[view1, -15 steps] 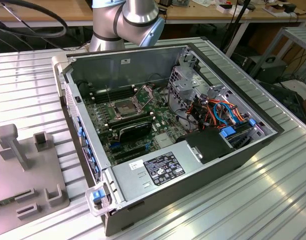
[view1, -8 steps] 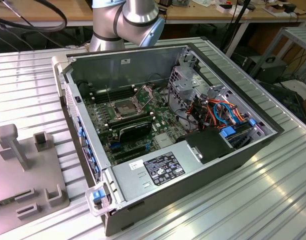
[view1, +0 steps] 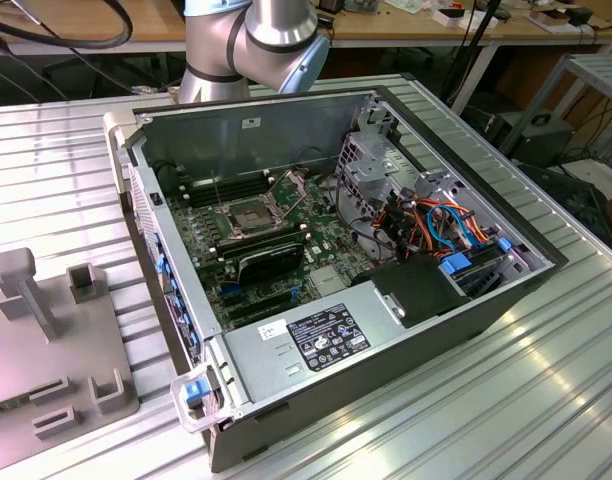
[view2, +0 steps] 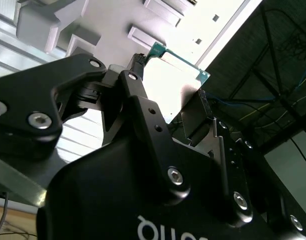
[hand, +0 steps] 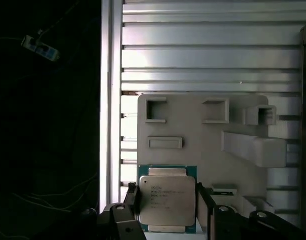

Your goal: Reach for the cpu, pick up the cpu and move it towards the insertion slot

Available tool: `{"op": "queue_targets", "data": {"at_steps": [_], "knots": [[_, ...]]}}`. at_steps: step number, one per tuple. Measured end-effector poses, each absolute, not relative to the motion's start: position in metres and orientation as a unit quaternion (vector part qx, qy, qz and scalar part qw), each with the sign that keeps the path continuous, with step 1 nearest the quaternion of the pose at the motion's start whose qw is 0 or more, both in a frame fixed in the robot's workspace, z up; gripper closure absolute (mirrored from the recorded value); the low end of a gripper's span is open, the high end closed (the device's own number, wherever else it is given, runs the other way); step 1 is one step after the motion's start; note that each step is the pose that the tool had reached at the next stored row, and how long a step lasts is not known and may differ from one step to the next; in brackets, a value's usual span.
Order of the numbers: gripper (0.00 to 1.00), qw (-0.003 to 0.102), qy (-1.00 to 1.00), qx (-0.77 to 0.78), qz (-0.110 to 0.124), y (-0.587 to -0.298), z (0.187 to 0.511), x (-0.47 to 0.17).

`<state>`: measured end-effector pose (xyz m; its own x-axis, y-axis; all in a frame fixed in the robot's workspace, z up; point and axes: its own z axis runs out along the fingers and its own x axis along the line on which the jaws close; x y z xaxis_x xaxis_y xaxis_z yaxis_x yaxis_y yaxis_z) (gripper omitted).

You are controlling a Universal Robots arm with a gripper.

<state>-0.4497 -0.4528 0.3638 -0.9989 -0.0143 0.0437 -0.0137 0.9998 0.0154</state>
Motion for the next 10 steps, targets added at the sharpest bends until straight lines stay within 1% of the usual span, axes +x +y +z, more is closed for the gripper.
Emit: {"op": "queue_targets", "data": {"at_steps": [10], "knots": [[0.45, 0.022, -1.000, 0.007, -0.008, -0.453, 0.378, -0.450]]}}
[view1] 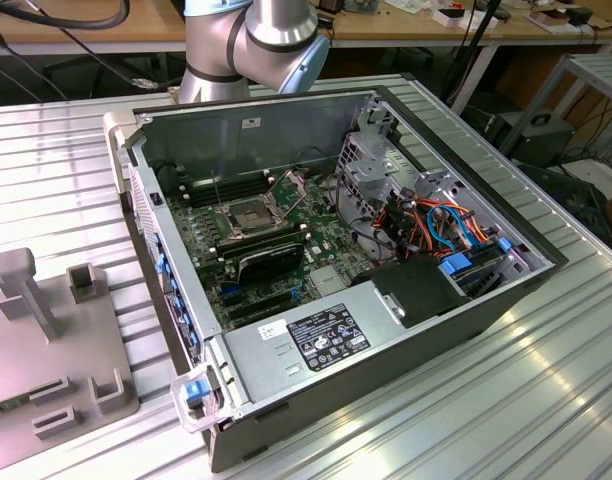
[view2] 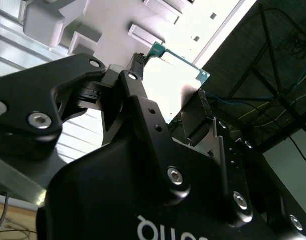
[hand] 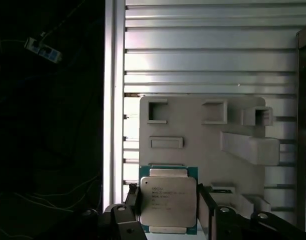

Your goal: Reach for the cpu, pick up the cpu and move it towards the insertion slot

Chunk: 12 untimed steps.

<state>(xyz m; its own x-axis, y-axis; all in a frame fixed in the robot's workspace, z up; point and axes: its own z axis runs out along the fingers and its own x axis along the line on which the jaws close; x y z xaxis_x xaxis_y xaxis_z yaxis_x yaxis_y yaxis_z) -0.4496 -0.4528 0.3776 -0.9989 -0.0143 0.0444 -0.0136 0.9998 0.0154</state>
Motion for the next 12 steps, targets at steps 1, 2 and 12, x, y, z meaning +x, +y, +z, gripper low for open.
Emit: {"op": "queue_targets", "data": {"at_steps": [1, 2, 12], "knots": [[0.45, 0.022, -1.000, 0.007, -0.008, -0.4528, 0.3788, -0.4496], [0.45, 0.022, -1.000, 0.007, -0.008, -0.4528, 0.3801, -0.4496], [0.45, 0.023, -1.000, 0.007, -0.008, -0.4528, 0.3881, -0.4495]]}}
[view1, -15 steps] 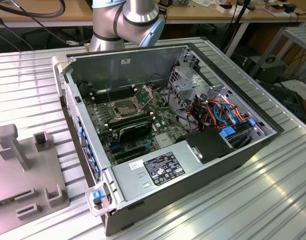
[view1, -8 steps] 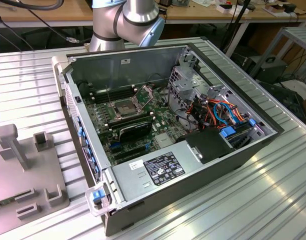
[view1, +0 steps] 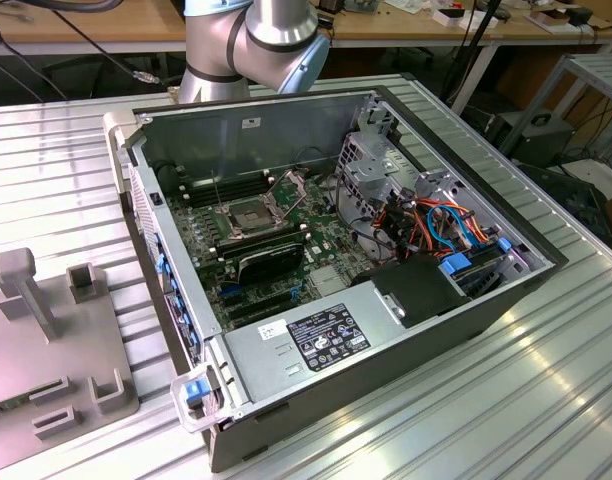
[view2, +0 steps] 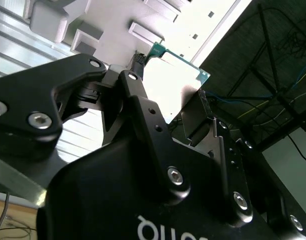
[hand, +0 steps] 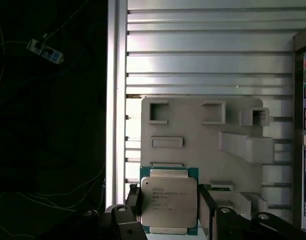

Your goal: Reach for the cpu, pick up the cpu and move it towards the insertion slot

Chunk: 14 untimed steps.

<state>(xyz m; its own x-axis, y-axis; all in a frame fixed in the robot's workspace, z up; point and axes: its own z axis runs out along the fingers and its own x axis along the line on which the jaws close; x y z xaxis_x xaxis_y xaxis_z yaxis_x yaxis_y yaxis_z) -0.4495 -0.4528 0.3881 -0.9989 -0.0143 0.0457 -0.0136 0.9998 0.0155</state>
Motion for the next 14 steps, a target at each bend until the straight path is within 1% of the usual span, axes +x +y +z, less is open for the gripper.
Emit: {"op": "queue_targets", "data": {"at_steps": [14], "knots": [[0.45, 0.023, -1.000, 0.007, -0.008, -0.453, 0.388, -0.433]]}}
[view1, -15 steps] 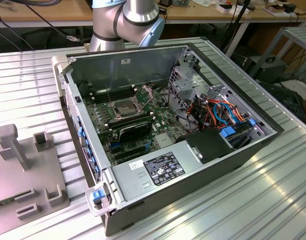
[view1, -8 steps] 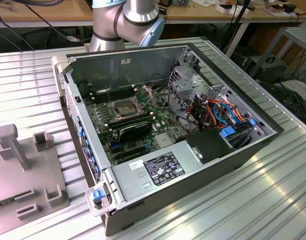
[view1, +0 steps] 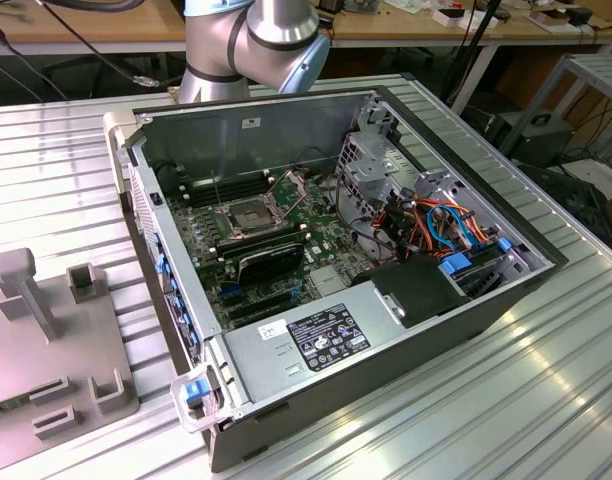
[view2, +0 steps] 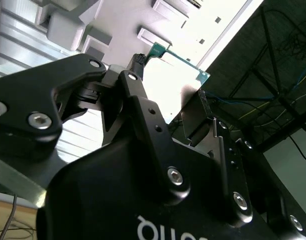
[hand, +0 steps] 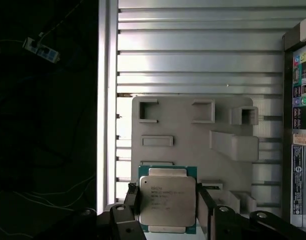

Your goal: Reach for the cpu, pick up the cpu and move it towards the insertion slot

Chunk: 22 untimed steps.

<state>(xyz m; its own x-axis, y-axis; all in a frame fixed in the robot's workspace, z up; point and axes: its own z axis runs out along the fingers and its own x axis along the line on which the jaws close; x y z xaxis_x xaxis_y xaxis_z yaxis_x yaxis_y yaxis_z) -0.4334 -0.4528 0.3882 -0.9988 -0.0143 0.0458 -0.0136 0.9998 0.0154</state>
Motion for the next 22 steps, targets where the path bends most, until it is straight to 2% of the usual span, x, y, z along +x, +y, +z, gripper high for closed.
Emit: {"op": "queue_targets", "data": {"at_steps": [22], "knots": [[0.45, 0.023, -1.000, 0.007, -0.008, -0.453, 0.388, -0.409]]}}
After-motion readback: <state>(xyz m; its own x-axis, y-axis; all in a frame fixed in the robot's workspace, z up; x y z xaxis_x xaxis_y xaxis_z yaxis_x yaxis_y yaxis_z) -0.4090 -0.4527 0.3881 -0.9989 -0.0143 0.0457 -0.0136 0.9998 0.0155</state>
